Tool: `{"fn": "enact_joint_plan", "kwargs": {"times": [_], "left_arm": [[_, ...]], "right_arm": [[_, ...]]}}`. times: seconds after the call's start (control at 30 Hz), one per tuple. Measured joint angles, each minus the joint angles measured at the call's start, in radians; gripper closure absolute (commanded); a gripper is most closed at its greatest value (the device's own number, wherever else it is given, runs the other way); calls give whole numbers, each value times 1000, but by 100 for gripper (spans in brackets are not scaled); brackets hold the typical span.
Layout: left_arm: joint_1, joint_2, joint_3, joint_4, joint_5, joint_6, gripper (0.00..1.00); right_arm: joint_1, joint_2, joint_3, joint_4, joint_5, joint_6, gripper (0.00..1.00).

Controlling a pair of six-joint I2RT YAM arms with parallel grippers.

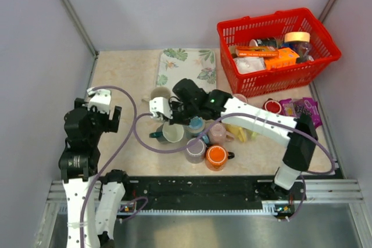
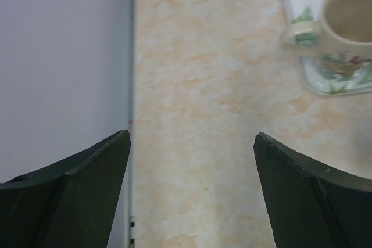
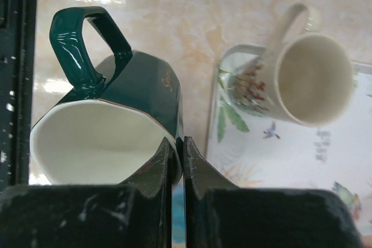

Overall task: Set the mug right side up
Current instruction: Place the cup at the corner of the board.

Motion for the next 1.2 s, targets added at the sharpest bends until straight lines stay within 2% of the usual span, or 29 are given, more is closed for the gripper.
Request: {"fn": "enact_joint_plan", "kwargs": {"times": [0.07,0.2,0.33,0.43,0.47,0.5,0.63,0.73,0.93,1.13,1.2], "left_arm": [[3,-63,-23,6,-93,28,1],[5,-155,-33,21,-285,53,1],[18,-192,-33,-11,-336,53,1],[21,-215,-36,-43,-351,56,11],[21,-220,-36,-58,-342,61,12],[21,-225,-36,-74,-323,73,12],[21,-216,-19,-163,-199,116,12],[21,-185,36,-264,-19,172,13],[21,-109,139,-420,305,339,14],[21,-10,116,-522,507,459,15],[21,31,80,-541,564,485,14]], "right_arm": [[23,72,69,-44,-14,20,100],[39,183,123,-80,-32,27,100],[36,264,123,-121,-21,22,100],[34,293,129,-135,-6,11,100],[34,293,129,-136,-3,4,100],[34,293,130,-137,-3,-3,100],[34,297,138,-146,-6,-18,66],[33,304,165,-146,-10,-30,55],[30,280,182,-138,-58,-74,49],[-14,153,122,-138,-83,-91,42],[-49,77,78,-134,-85,-91,34]]}}
